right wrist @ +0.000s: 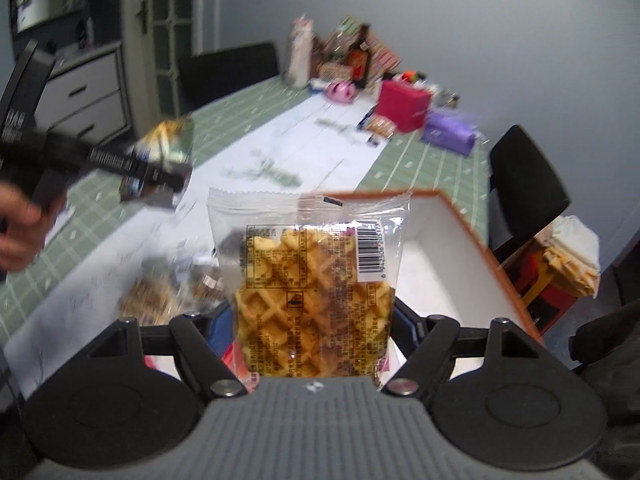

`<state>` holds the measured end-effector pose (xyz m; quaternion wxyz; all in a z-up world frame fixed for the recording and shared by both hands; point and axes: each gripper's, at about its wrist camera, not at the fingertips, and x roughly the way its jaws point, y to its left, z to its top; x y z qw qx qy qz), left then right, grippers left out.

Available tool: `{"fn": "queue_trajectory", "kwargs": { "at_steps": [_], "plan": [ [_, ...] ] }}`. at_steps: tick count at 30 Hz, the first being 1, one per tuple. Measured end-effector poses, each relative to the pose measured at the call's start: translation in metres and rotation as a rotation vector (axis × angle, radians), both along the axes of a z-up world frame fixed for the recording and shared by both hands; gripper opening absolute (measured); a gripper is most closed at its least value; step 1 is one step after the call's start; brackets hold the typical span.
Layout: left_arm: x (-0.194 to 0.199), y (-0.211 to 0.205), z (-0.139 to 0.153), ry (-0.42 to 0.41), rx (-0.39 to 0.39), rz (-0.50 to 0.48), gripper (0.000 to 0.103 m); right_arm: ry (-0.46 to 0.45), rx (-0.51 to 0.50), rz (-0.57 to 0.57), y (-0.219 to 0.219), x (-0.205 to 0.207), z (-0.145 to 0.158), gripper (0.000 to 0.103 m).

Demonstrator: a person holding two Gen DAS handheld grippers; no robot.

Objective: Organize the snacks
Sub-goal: 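Carry the potato-stick bag and waffle pack with both tools over the orange box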

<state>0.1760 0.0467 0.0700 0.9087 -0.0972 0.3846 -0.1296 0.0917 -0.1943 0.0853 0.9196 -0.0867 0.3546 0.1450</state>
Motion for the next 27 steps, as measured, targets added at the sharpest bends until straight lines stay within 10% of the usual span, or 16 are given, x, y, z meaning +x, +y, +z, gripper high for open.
{"fn": "queue_trajectory", "kwargs": {
  "at_steps": [12,27],
  "plan": [
    [0.029,-0.087,0.024,-0.027,0.022,-0.189,0.067,-0.035,0.192,-0.307,-0.086,0.028,0.0,0.074],
    [0.044,-0.204,-0.034,-0.003,0.213,-0.517,0.067,0.093,0.454,-0.585,-0.152,0.072,-0.076,0.074]
  ]
}}
